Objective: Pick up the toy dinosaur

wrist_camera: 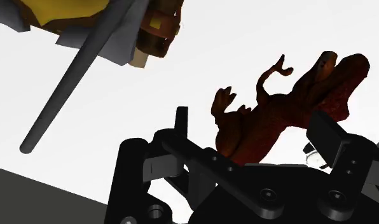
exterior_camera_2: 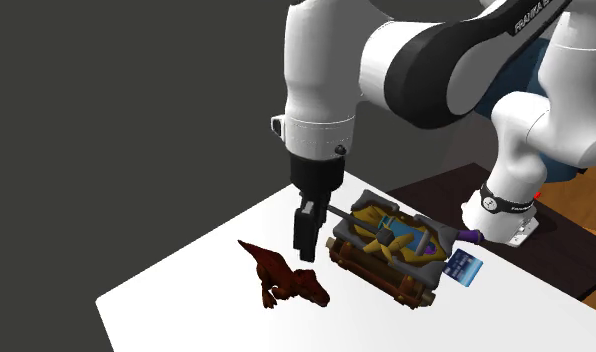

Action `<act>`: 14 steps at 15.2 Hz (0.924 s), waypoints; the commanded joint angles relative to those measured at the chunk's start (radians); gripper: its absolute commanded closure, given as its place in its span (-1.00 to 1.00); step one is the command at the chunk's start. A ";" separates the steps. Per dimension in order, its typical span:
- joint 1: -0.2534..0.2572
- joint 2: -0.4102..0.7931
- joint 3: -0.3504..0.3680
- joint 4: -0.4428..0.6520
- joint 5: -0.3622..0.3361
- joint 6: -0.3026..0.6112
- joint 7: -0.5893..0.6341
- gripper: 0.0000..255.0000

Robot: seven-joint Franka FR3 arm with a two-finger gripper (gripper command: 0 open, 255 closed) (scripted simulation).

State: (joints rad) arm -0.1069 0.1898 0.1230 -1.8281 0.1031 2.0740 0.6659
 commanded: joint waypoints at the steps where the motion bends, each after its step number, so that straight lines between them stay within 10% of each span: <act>1: -0.002 0.078 -0.009 0.078 0.004 0.004 0.049 -1.00; 5: -0.005 0.217 -0.029 0.226 0.017 0.005 0.131 -1.00; 14: -0.004 0.253 -0.029 0.175 0.020 0.091 0.120 -1.00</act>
State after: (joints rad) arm -0.1109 0.4425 0.0940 -1.6477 0.1222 2.1582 0.7875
